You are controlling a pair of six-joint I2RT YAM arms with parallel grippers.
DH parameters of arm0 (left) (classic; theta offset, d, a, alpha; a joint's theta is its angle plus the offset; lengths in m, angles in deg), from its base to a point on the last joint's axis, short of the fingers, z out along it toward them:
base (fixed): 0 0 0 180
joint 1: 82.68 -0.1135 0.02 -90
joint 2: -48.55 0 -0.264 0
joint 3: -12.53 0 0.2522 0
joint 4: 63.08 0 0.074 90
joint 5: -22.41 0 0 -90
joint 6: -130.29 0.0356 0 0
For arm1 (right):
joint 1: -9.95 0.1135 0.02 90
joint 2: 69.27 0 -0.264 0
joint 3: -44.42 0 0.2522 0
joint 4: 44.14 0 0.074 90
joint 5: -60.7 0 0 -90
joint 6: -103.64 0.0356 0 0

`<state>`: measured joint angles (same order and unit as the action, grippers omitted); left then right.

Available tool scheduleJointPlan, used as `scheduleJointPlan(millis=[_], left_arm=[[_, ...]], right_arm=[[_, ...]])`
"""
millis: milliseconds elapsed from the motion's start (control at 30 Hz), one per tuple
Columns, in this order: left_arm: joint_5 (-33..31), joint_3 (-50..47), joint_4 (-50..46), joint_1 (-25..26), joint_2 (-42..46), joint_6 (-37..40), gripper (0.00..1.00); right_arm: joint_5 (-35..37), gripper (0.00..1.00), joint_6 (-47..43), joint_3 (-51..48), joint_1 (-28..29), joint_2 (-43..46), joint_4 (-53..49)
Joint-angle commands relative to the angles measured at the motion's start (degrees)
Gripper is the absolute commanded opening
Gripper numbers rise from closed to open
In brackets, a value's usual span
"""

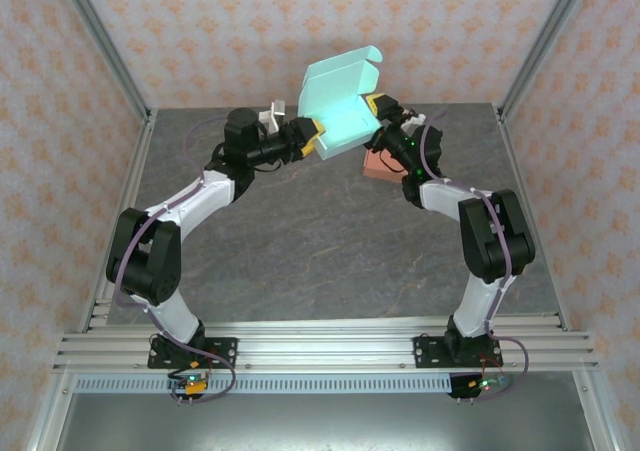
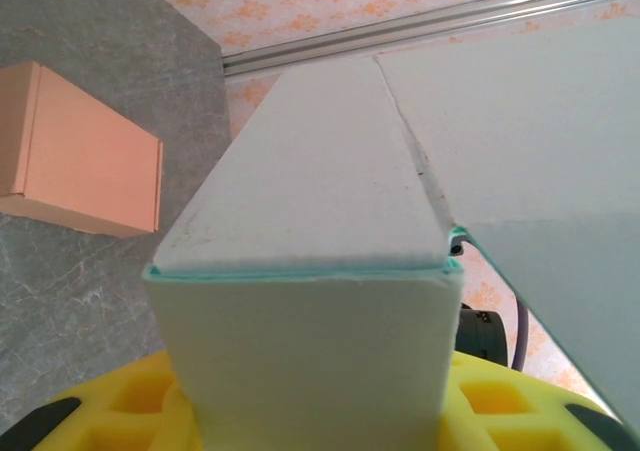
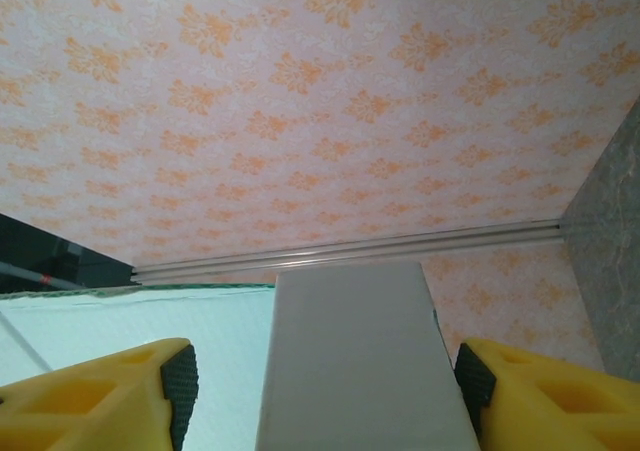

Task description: Fold the paper box

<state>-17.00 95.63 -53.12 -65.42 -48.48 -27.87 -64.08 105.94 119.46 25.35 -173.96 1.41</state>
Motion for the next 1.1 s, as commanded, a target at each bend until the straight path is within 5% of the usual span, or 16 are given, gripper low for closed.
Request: scheduleJointPlan(millis=[0, 300, 567, 700, 867, 1067], left_arm=[[1.43, -0.78, 3.50, 0.52, -0.24, -1.87, 0.29], [2.76, 0.63, 1.85, 0.58, -0.60, -0.50, 0.29], [2.86, 0.55, 0.47, 0.58, -0.59, 1.02, 0.30], [2.32, 0.04, -1.44, 0.26, -0.76, 2.52, 0.30], [1.35, -0.30, -5.01, -0.64, -2.35, 6.04, 0.30], [1.22, 0.54, -14.56, -1.59, -5.67, 16.77, 0.31]], right_arm=[[-1.98, 0.66, -2.25, 2.31, 0.25, -0.42, 1.97], [-3.03, 0.40, -5.55, 2.01, 0.25, -1.43, -2.11], [-3.76, 0.26, -13.72, 1.19, 0.29, 0.91, -12.04], [-4.15, 0.33, -15.08, 0.35, 0.27, 2.04, -12.19], [-2.02, 0.62, -17.66, -4.03, -1.03, 5.23, -14.70], [-1.93, 0.73, -33.35, -10.65, -2.36, 12.77, -27.26]])
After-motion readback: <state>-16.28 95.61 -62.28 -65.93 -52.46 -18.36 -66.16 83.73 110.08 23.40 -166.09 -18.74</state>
